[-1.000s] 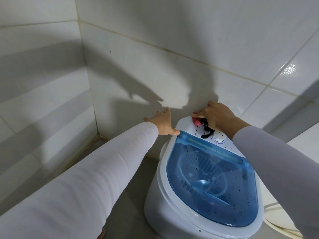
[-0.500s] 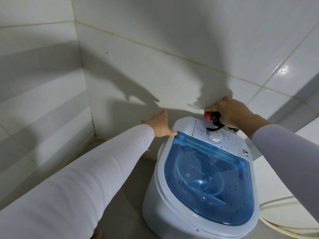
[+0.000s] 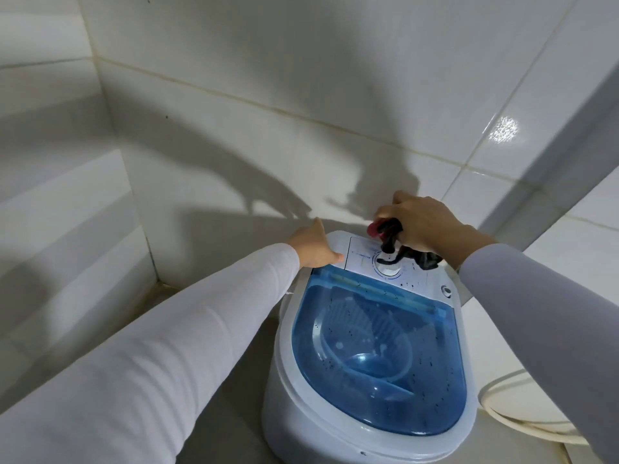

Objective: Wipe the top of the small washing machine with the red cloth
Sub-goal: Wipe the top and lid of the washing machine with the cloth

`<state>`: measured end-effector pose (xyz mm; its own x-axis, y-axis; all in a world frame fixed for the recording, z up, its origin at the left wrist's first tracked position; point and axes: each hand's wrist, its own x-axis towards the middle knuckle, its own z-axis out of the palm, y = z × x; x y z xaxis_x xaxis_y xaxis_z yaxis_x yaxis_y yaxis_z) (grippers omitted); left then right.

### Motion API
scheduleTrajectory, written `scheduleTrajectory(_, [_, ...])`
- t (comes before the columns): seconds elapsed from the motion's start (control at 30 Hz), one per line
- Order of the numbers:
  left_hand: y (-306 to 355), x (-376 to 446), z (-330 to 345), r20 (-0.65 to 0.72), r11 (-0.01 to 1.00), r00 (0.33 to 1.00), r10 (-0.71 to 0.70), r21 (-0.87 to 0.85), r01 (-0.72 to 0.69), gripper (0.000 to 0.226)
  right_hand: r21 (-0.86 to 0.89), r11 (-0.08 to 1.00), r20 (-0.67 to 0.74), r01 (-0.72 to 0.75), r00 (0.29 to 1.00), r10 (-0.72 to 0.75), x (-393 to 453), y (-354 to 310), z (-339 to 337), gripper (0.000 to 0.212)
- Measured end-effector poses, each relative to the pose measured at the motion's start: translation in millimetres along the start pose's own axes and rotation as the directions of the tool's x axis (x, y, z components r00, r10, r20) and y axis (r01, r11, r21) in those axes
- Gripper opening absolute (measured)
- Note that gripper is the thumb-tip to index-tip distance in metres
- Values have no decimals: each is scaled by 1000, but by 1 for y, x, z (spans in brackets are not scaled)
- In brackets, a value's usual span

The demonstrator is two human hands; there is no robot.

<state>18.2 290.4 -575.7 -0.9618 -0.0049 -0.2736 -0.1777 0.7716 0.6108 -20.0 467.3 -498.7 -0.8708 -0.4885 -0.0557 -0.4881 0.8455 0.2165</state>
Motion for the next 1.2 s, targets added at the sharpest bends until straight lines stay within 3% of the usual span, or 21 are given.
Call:
scheduleTrajectory(0.23, [-4, 10, 6, -8, 999, 1000, 4, 53, -4, 89, -21, 996, 23, 91, 996, -91, 17, -18, 1, 48])
scheduleTrajectory(0.37, [-7, 18, 8, -1, 994, 1000, 16, 111, -16, 67, -40, 983, 59, 177, 983, -175, 25, -20, 9, 55])
scheduleTrajectory(0.47, [-10, 23, 10, -10, 992, 1000, 10, 125, -9, 69, -29, 978, 98, 206, 974, -202, 27, -17, 14, 59])
scheduleTrajectory(0.63, [-12, 27, 10, -3, 990, 1000, -4, 139, 4, 75, 30, 980, 129, 196, 972, -198, 27, -10, 17, 57])
scheduleTrajectory(0.87, [-15, 30, 11, 7, 997, 1000, -2, 75, 2, 67, 9, 986, 164, 164, 973, -163, 30, -2, 19, 65])
scheduleTrajectory(1.2, [-18, 36, 13, -5, 997, 1000, 0, 71, 0, 69, 10, 994, 212, 110, 971, -110, 22, 10, 21, 54])
